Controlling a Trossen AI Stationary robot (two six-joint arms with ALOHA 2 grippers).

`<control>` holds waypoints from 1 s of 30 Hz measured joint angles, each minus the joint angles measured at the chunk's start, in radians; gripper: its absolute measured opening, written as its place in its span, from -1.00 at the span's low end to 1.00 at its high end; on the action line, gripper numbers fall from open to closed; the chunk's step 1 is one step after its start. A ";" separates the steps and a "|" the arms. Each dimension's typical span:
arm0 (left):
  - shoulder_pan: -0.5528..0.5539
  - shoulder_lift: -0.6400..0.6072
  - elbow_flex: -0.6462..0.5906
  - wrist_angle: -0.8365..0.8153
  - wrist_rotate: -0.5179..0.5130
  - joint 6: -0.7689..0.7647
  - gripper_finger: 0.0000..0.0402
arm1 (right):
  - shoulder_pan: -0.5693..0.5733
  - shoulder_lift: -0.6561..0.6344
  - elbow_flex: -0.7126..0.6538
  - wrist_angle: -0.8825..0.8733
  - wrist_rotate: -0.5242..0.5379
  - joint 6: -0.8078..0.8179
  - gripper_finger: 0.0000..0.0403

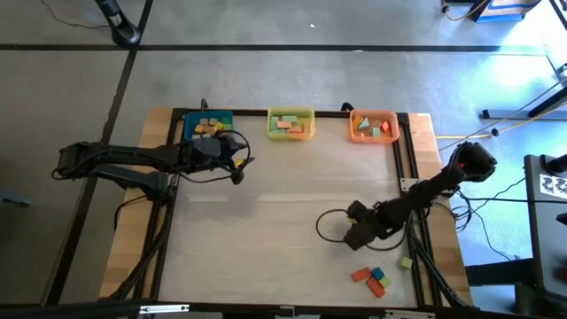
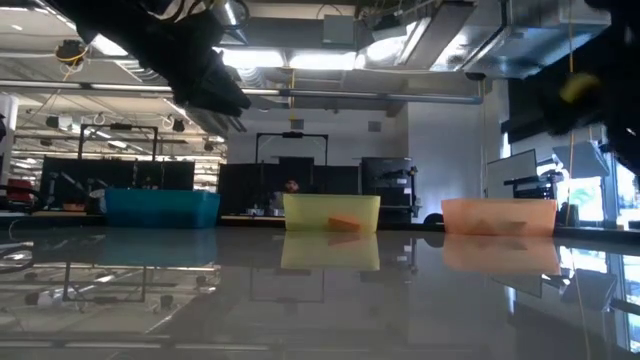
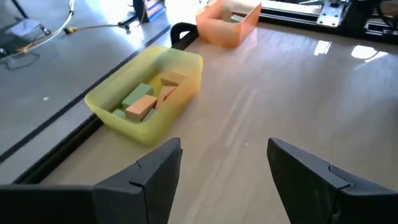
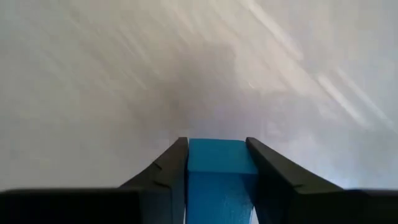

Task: Sort blocks by size
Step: Put the blue square block into the blue bin

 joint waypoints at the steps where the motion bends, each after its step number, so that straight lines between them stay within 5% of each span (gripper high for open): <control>1: -0.003 0.000 0.000 0.002 0.000 0.013 0.12 | -0.016 -0.016 0.009 0.001 0.019 -0.028 -0.36; 10: -0.037 0.000 0.000 0.055 -0.001 0.160 0.12 | -0.233 -0.145 0.031 0.143 0.226 -0.432 -0.36; 17: -0.062 0.000 0.000 0.079 -0.004 0.279 0.12 | -0.411 -0.112 0.031 0.482 0.201 -0.780 -0.36; 23: -0.103 0.000 -0.043 0.251 -0.004 0.424 0.12 | -0.561 -0.043 0.032 0.849 0.007 -0.992 -0.36; 30: -0.130 0.000 -0.146 0.527 -0.004 0.589 0.12 | -0.696 0.077 0.032 1.209 -0.246 -1.043 -0.36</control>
